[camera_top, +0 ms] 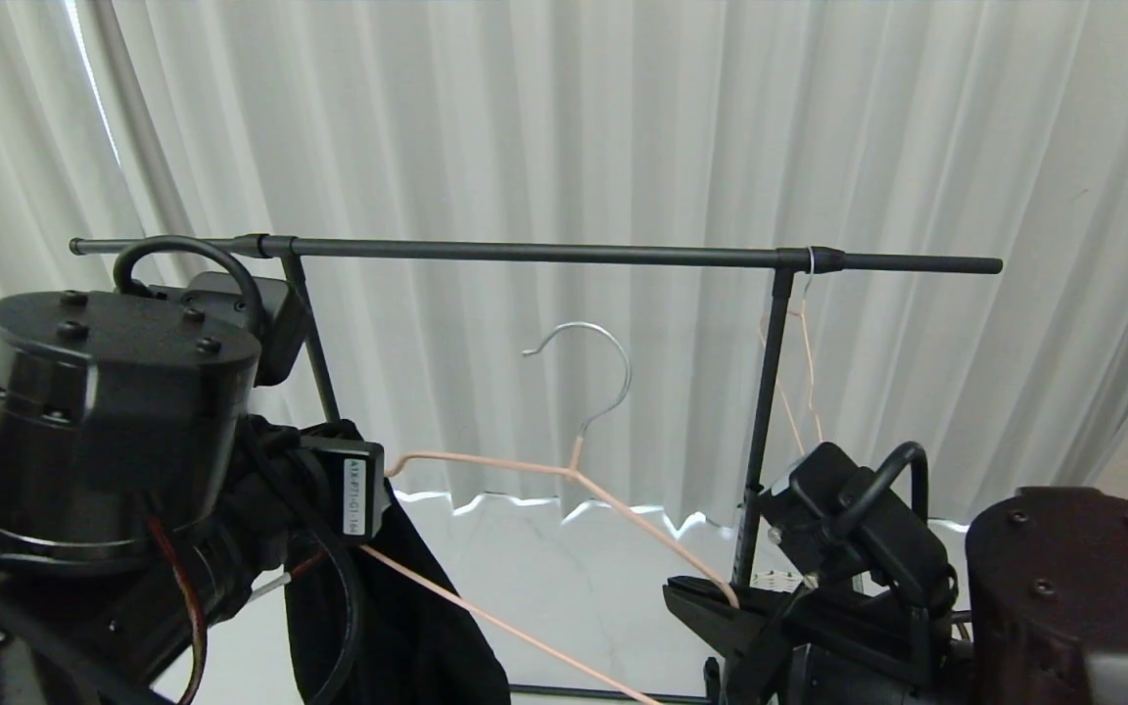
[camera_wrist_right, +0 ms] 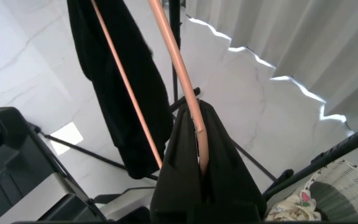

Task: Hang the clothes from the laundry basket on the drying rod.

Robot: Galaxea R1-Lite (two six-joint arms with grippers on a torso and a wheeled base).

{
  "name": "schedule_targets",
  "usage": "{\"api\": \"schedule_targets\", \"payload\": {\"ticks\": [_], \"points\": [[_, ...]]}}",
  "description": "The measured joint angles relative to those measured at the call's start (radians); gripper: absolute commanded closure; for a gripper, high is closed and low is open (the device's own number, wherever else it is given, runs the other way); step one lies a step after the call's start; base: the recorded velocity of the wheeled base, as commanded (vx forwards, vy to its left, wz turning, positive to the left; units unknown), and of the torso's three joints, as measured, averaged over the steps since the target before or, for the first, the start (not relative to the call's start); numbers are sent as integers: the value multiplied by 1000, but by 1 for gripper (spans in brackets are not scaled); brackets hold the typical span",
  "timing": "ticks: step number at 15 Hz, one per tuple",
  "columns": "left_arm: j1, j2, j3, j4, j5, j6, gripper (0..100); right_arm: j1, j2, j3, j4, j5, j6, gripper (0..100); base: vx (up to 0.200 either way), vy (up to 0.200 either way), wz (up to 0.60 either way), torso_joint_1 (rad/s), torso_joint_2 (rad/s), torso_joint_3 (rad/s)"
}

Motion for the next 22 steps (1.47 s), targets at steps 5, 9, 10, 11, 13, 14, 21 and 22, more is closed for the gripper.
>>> {"api": "schedule_targets", "payload": {"ticks": [5, 9, 10, 11, 13, 14, 21, 22], "points": [[-161, 4, -60, 0, -1, -77, 100, 16, 48, -9, -26, 0, 0, 100, 0, 0, 0, 0, 0, 0], [-262, 22, -81, -1, -1, -97, 100, 33, 58, -17, -45, 0, 2, 100, 0, 0, 0, 0, 0, 0], [-279, 27, -82, -1, -1, -100, 100, 37, 59, -24, -49, 0, 2, 100, 0, 0, 0, 0, 0, 0], [-297, 32, -86, 0, -1, -101, 100, 43, 60, -31, -50, 0, 2, 100, 0, 0, 0, 0, 0, 0], [-319, 39, -100, 0, -2, -102, 100, 47, 61, -34, -49, -1, 2, 100, 0, 0, 0, 0, 0, 0], [-323, 39, -103, 0, -2, -102, 100, 47, 61, -34, -49, -1, 2, 100, 0, 0, 0, 0, 0, 0], [-330, 23, -97, -1, 28, -107, 0, 41, 52, -41, -50, -74, 0, 100, 0, 0, 0, 0, 0, 0], [-335, 22, -93, -2, 48, -107, 0, 39, 45, -41, -52, -90, -1, 100, 0, 0, 0, 0, 0, 0]]}}
